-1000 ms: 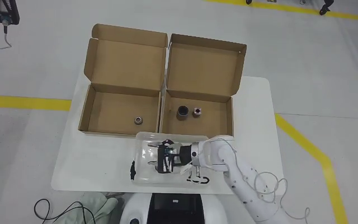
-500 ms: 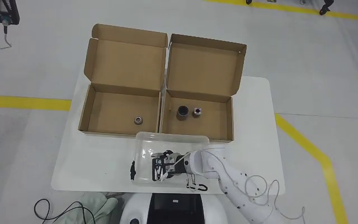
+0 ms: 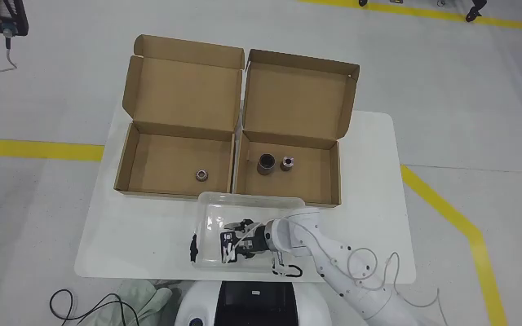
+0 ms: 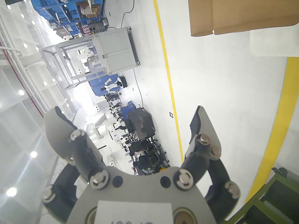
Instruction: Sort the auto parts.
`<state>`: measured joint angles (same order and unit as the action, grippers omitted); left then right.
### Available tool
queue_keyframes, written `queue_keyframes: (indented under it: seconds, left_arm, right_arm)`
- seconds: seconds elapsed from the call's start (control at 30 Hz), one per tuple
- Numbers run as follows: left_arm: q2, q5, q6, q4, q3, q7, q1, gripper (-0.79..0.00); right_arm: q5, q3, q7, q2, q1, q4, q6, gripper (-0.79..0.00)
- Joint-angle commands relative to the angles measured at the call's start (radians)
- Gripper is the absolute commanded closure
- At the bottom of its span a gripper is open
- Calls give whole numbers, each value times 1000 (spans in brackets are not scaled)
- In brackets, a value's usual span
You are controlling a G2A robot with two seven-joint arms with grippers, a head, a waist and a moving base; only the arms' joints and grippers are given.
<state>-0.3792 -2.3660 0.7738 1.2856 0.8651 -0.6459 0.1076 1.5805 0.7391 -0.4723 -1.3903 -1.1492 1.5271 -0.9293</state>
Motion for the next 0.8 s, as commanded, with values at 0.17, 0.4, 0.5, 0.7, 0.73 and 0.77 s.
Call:
queue_keyframes:
  seconds: [0.17, 0.4, 0.5, 0.7, 0.73, 0.77]
  left_arm:
    - [0, 0, 0, 0, 0, 0, 0, -785]
    - [0, 0, 0, 0, 0, 0, 0, -785]
    - [0, 0, 0, 0, 0, 0, 0, -785]
    - [0, 0, 0, 0, 0, 0, 0, -785]
    - [0, 0, 0, 0, 0, 0, 0, -785]
    - [0, 0, 0, 0, 0, 0, 0, -785]
  right_arm:
    - [100, -30, 96, 9, 6, -2, 17, -493]
    - [121, -43, 141, 16, 17, -27, 2, -425]
    - [118, -47, 147, 16, 22, -39, 2, -391]
    - [109, -56, 153, 15, 36, -60, 10, -385]
    - [110, -58, 153, 15, 38, -63, 11, -388]
    - [113, -62, 155, 15, 41, -65, 12, -391]
